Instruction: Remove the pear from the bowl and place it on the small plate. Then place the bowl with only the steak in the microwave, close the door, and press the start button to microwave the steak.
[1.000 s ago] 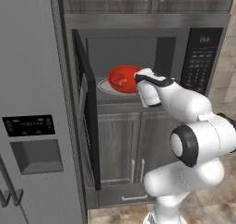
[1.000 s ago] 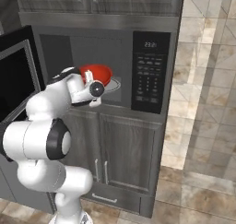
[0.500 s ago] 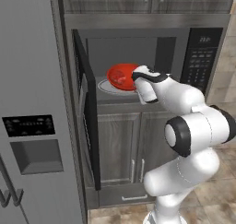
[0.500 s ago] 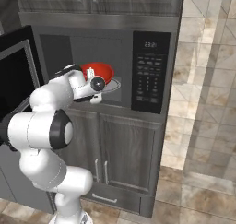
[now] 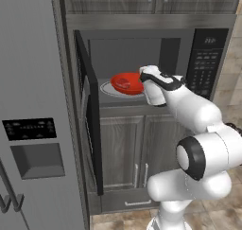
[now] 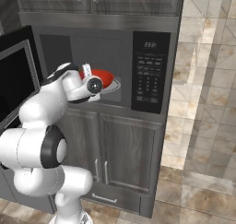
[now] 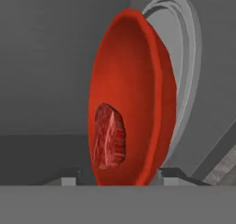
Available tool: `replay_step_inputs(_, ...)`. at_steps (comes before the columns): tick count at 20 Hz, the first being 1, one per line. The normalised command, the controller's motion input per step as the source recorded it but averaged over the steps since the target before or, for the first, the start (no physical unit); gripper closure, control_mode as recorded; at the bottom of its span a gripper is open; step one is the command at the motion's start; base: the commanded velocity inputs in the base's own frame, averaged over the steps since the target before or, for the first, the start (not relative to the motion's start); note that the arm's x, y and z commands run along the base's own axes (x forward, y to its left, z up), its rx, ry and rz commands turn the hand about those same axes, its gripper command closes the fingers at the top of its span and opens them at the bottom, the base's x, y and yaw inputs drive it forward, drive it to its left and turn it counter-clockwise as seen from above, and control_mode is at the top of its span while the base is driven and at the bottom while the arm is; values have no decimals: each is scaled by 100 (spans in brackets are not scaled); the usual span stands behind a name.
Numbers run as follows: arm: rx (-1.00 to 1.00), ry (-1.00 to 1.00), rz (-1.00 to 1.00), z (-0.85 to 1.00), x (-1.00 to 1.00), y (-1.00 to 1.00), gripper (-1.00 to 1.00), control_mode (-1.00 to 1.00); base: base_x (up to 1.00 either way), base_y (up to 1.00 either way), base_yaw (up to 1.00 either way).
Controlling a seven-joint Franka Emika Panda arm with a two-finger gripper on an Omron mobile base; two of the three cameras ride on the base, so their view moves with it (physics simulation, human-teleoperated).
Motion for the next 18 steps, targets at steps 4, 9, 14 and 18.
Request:
replay_step_inputs(4,0,-16,0,50,-72,-3,-100,-100,0,0,0)
replay_step_inputs(9,-1,1,0,37,-94,1,-100,-100,0,0,0)
replay_step_inputs(14,3,4,-1,18,-41,-26,-100,-100,0,0,0)
replay_step_inputs(18,0,-1,0,100,-100,-21,-100,-100,0,0,0)
